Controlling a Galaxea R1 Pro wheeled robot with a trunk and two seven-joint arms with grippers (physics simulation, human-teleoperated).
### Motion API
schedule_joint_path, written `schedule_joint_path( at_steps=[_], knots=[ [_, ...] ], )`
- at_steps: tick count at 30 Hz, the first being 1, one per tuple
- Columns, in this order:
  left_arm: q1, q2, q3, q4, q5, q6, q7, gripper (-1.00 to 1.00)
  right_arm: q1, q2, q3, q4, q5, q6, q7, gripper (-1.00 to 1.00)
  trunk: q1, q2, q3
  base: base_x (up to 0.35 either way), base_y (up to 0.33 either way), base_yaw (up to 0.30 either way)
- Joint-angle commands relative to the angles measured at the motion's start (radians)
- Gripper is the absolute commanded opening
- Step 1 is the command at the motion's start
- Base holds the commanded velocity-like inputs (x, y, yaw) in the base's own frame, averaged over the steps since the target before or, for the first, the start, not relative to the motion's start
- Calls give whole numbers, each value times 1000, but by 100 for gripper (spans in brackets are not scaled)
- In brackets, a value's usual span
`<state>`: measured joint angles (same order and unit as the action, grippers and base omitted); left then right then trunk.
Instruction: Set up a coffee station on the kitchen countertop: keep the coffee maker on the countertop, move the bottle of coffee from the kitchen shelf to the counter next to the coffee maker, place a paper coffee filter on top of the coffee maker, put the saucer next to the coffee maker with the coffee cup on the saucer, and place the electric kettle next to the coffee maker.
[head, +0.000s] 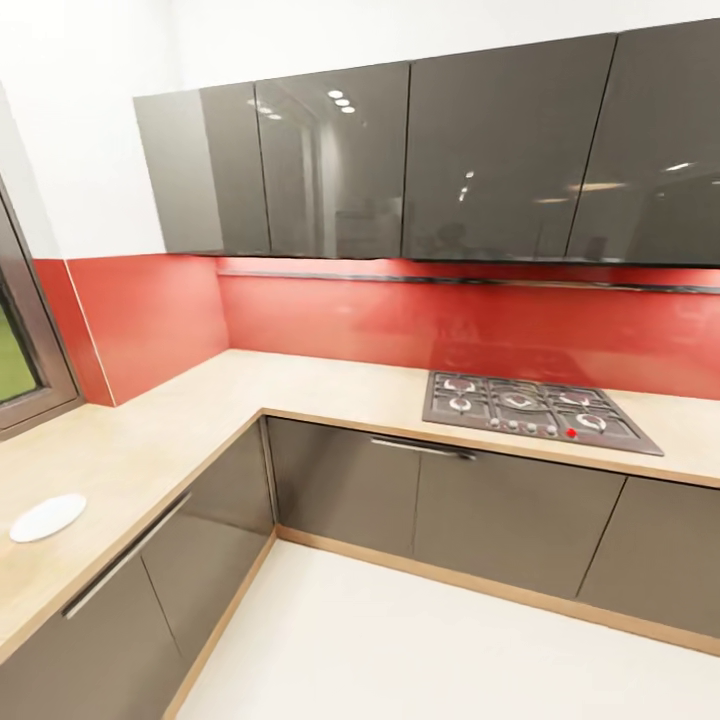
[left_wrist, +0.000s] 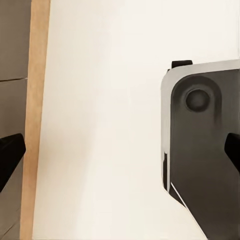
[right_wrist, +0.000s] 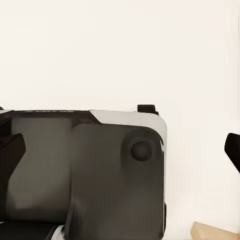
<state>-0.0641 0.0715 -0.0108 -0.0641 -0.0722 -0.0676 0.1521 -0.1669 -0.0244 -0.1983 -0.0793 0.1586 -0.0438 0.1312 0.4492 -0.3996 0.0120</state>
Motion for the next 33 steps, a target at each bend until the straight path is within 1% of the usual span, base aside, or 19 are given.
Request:
schedule_joint_path(
  at_steps=[1,21,25,33],
  knots=[
    [0,0,0,1,-8,-3,4,100,0,0,-9,1,10,-4,4,100,1,0,0,330,-147,0],
    [0,1,3,1,-8,-5,4,100,-1,0,-9,1,10,-3,3,100,1,0,0,293,-196,2],
    [0,1,4,1,-7,-5,4,100,-1,0,-9,1,10,-4,3,100,1,0,0,286,-206,188],
    [0,1,12,1,0,-7,4,100,0,0,-9,1,10,-4,3,100,1,0,0,285,-206,270]
  ],
)
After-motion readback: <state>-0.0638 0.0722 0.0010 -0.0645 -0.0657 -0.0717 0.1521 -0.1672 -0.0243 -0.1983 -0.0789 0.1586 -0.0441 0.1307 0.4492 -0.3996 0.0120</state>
